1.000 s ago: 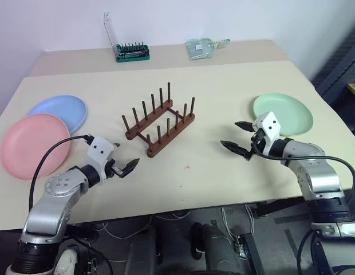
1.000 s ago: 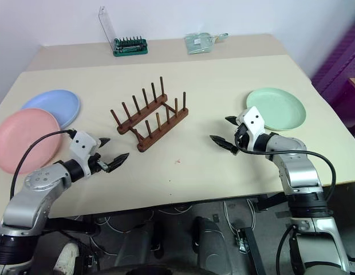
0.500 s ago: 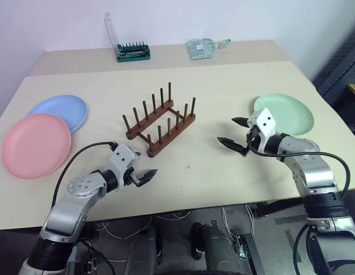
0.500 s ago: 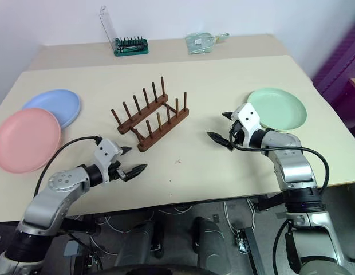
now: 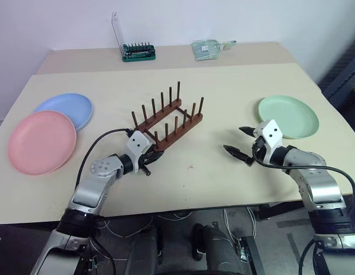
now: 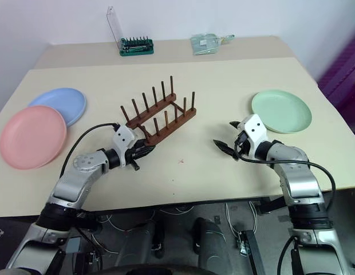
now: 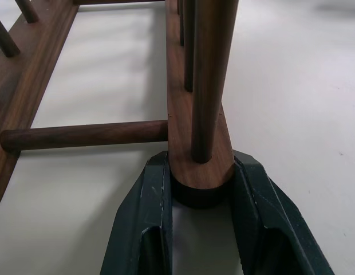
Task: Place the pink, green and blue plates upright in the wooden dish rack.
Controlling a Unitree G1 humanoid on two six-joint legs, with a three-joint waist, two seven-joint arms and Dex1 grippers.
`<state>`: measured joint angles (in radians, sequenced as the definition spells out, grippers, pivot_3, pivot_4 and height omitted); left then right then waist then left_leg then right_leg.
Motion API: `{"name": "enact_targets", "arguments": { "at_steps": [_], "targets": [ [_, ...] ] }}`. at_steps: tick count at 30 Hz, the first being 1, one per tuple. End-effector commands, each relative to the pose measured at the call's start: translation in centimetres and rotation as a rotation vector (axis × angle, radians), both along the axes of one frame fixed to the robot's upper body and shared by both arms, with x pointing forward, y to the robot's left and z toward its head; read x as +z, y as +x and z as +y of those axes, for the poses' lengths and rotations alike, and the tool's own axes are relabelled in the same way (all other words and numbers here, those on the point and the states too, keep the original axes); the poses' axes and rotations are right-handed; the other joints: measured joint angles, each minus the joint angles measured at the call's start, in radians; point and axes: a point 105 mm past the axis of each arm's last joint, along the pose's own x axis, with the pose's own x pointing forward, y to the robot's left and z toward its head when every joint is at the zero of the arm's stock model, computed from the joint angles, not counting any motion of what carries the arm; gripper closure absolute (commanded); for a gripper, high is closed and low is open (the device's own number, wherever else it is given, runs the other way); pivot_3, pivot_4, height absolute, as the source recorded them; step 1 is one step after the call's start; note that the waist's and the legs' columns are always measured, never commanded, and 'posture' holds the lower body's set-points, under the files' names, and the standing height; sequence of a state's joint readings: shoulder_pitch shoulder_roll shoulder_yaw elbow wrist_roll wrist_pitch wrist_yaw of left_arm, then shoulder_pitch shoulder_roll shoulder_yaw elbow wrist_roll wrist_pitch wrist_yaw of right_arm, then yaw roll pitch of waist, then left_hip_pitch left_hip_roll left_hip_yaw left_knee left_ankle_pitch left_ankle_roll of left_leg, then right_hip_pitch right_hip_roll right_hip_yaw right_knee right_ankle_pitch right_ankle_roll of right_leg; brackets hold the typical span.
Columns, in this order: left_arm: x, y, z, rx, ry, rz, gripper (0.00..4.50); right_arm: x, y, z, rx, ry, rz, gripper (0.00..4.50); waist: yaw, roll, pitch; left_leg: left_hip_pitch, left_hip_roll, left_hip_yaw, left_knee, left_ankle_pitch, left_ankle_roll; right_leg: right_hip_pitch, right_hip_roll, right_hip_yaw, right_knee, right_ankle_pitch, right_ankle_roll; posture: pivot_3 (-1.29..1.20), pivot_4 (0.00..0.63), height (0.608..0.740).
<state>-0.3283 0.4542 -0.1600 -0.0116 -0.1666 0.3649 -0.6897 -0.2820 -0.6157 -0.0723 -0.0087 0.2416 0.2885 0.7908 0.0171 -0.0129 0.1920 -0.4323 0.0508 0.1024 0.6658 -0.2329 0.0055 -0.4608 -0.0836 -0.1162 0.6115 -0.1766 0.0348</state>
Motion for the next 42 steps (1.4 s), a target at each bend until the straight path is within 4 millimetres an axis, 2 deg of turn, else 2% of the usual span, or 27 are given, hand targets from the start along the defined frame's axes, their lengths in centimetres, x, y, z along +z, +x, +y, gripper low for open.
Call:
{"name": "enact_targets", "arguments": {
  "at_steps": [1, 5, 8, 13, 16, 19, 21, 22, 23, 26, 29, 30, 33, 36, 39, 42],
  "targets": [
    [-0.1, -0.4, -1.9, -0.142, 0.009, 0.007, 3.76, 1.4, -0.3, -0.4, -0.005, -0.014, -0.05, 0.0, 0.001, 0.0, 0.0, 0.0, 0.0, 0.0, 0.0, 0.0, 0.0, 0.0, 0.0, 0.0, 0.0, 0.0, 0.0, 0.0, 0.15, 0.73],
    [0.6, 0.3, -3.5, -0.295, 0.016, -0.002, 3.76, 0.9, -0.7, -0.6, -0.016, -0.032, -0.042, 0.0, 0.015, 0.0, 0.0, 0.0, 0.0, 0.0, 0.0, 0.0, 0.0, 0.0, 0.0, 0.0, 0.0, 0.0, 0.0, 0.0, 0.15, 0.73],
    [0.5, 0.7, -4.4, -0.424, 0.083, -0.005, 3.76, 0.7, -1.2, -0.7, -0.033, -0.033, -0.041, 0.0, 0.023, 0.0, 0.0, 0.0, -0.001, 0.0, 0.0, 0.0, 0.0, 0.0, 0.001, 0.0, 0.0, 0.0, 0.0, 0.0, 0.15, 0.73],
    [0.6, 3.1, -4.5, -0.45, 0.144, -0.02, 3.76, 0.4, -1.9, -1.2, -0.072, -0.038, -0.042, 0.0, 0.023, 0.0, 0.0, -0.001, -0.001, 0.0, 0.001, 0.0, 0.0, 0.0, 0.001, 0.0, 0.0, 0.0, 0.0, 0.0, 0.15, 0.73],
    [0.9, 4.0, -4.0, -0.431, 0.146, -0.019, 2.31, 0.2, -2.4, -1.5, -0.093, -0.042, -0.033, 0.0, 0.021, -0.001, 0.0, -0.001, -0.001, 0.0, 0.001, 0.0, 0.0, 0.0, 0.001, 0.0, 0.0, 0.0, 0.0, 0.0, 0.15, 0.73],
    [0.5, 4.4, -2.3, -0.371, 0.189, 0.016, 0.84, -0.1, -2.8, -1.9, -0.113, -0.054, -0.018, 0.0, 0.018, -0.001, 0.0, -0.001, -0.001, 0.0, 0.001, 0.0, 0.001, -0.001, 0.001, 0.0, 0.0, 0.0, 0.0, 0.0, 0.15, 0.73],
    [0.3, 3.8, -0.9, -0.363, 0.209, 0.027, 0.79, -0.4, -3.0, -2.0, -0.11, -0.049, 0.005, 0.52, 0.011, -0.001, 0.0, -0.001, -0.001, 0.0, 0.001, 0.0, 0.001, -0.001, 0.002, 0.0, 0.0, 0.0, 0.0, 0.0, 0.15, 0.73],
    [0.3, 3.5, -0.5, -0.356, 0.204, 0.03, 0.79, -0.5, -3.2, -1.8, -0.101, -0.043, 0.016, 0.8, 0.005, -0.001, 0.0, -0.001, 0.0, 0.0, 0.001, 0.0, 0.001, -0.001, 0.002, 0.0, 0.0, 0.0, 0.0, 0.0, 0.15, 0.73],
    [0.4, 3.1, -0.1, -0.347, 0.187, 0.04, 0.79, -0.5, -3.3, -1.6, -0.085, -0.042, 0.024, 1.31, -0.004, 0.0, 0.0, -0.001, 0.0, 0.0, 0.0, 0.0, 0.001, -0.001, 0.002, 0.0, 0.0, 0.0, 0.0, 0.0, 0.15, 0.73],
    [0.7, 0.9, 0.1, -0.36, 0.114, 0.085, 1.65, -1.0, -3.3, -1.1, -0.07, -0.062, 0.042, 2.78, -0.016, 0.0, 0.0, 0.0, 0.001, 0.0, -0.001, 0.0, 0.001, -0.001, 0.002, 0.0, 0.001, 0.0, 0.0, 0.0, 0.15, 0.73],
    [0.6, -1.7, -1.3, -0.41, 0.063, 0.127, 3.11, -2.0, -2.5, -0.6, -0.088, -0.105, 0.054, 4.34, -0.021, 0.0, 0.0, 0.001, 0.001, 0.0, -0.001, 0.0, 0.0, -0.001, 0.002, 0.0, 0.001, 0.0, 0.0, 0.0, 0.15, 0.73],
    [0.2, -2.0, -1.8, -0.407, 0.082, 0.126, 3.45, -2.4, -2.1, -0.5, -0.105, -0.121, 0.06, 4.5, -0.02, 0.0, 0.0, 0.001, 0.001, 0.0, -0.001, 0.0, 0.0, -0.001, 0.002, 0.0, 0.001, 0.0, 0.0, 0.0, 0.15, 0.73],
    [-0.5, -2.8, -3.0, -0.382, 0.088, 0.151, 3.45, -3.3, -1.2, -0.1, -0.125, -0.15, 0.076, 4.5, -0.006, 0.0, 0.0, 0.001, 0.0, 0.0, 0.0, 0.0, 0.0, 0.0, 0.0, 0.0, 0.001, -0.001, 0.0, 0.0, 0.15, 0.73],
    [-1.1, -2.0, -3.9, -0.285, 0.106, 0.107, 3.45, -3.6, 0.3, 0.7, -0.158, -0.156, 0.061, 4.5, -0.002, 0.0, 0.0, 0.001, 0.0, 0.0, 0.0, 0.0, 0.0, 0.001, 0.0, 0.0, 0.0, 0.0, 0.0, 0.0, 0.15, 0.73],
    [-1.4, 0.2, -3.7, -0.147, 0.118, 0.063, 3.45, -3.9, 1.5, 1.3, -0.179, -0.177, 0.048, 4.5, -0.001, -0.001, -0.001, 0.002, 0.0, -0.001, 0.001, 0.0, 0.0, 0.003, 0.0, 0.0, 0.0, 0.0, 0.0, 0.0, 0.15, 0.73],
    [-1.9, 2.2, -2.5, -0.019, 0.163, 0.012, 3.45, -3.7, 2.9, 1.7, -0.201, -0.184, 0.02, 4.5, -0.005, -0.001, -0.001, 0.004, 0.0, -0.001, 0.001, 0.0, 0.001, 0.005, 0.0, 0.0, 0.001, 0.0, 0.0, 0.0, 0.15, 0.73]
  ]
}}
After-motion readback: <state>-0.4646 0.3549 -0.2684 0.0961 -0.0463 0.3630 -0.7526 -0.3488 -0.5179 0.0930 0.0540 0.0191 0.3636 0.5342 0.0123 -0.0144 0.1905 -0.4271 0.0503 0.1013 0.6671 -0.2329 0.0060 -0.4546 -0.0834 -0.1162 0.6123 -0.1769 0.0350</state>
